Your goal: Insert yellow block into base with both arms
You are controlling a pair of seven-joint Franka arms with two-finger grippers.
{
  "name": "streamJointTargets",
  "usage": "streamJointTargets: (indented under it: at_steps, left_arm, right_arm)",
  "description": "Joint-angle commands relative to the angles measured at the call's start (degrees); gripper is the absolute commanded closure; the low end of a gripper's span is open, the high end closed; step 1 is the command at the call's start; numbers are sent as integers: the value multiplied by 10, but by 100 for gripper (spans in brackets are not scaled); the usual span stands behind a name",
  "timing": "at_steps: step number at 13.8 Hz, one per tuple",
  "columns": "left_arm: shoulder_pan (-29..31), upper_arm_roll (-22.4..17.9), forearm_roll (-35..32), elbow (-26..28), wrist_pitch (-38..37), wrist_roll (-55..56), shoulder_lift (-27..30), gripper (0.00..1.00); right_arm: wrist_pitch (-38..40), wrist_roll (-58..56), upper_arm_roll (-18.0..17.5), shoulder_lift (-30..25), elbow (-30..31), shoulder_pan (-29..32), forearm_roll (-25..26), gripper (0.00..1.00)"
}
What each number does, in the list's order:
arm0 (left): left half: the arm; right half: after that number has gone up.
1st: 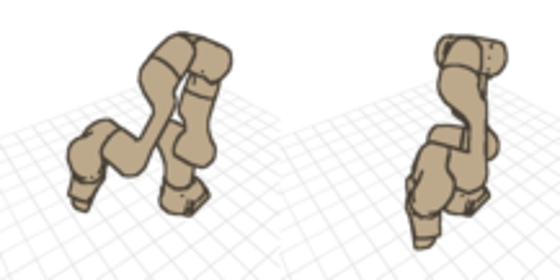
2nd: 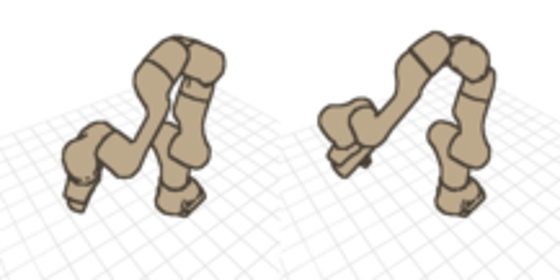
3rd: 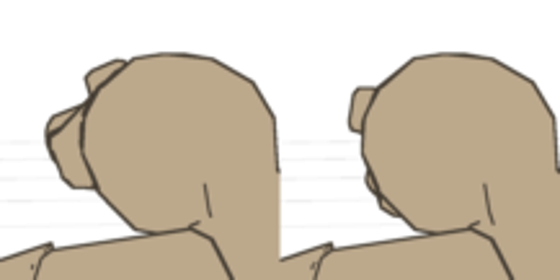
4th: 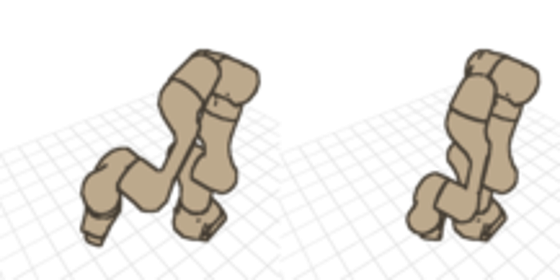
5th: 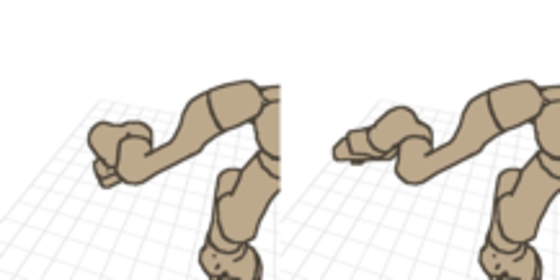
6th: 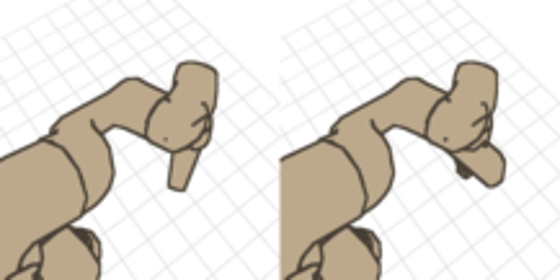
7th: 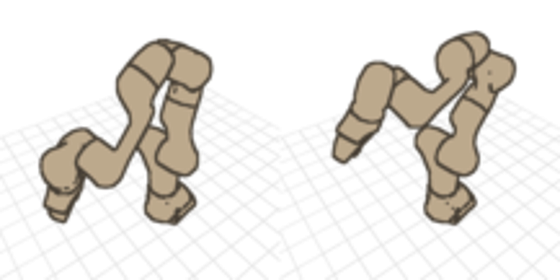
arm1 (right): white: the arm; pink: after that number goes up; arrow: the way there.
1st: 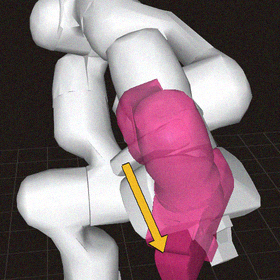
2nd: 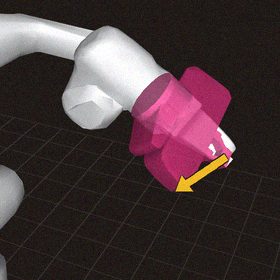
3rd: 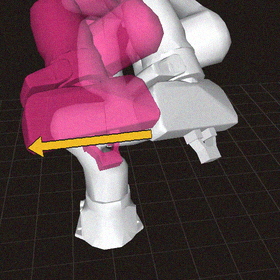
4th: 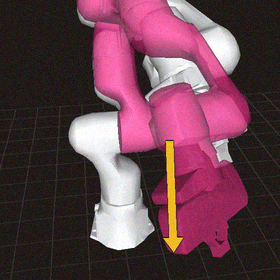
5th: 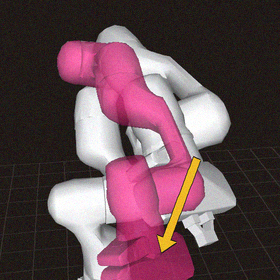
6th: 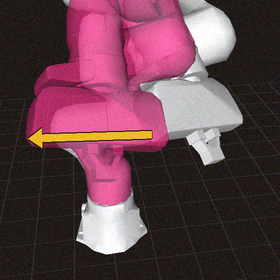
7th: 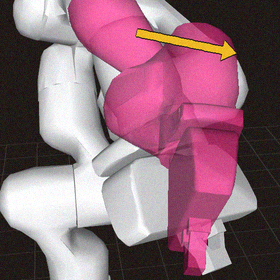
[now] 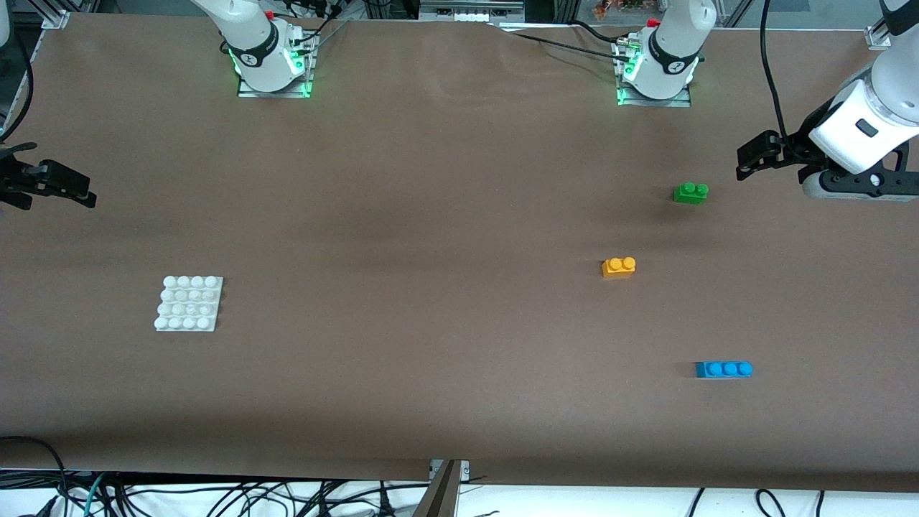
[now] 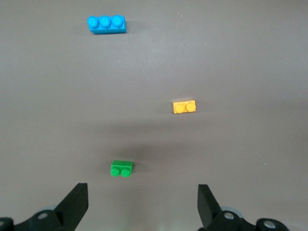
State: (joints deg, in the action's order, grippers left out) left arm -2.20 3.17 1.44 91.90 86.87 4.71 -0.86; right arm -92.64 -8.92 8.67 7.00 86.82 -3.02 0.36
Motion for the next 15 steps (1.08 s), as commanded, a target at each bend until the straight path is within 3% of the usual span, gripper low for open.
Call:
streamJointTargets:
  at_steps: [1,15]
  left_arm:
    - [1,-2,6,-19,-21,-12,-9,0]
    - [1,-3,4,-20,-21,-9,-13,0]
  right_arm:
    - [5,-2,-8,-1,-4,9,4,0]
    - [3,4,-8,-1,-4,11,3,0]
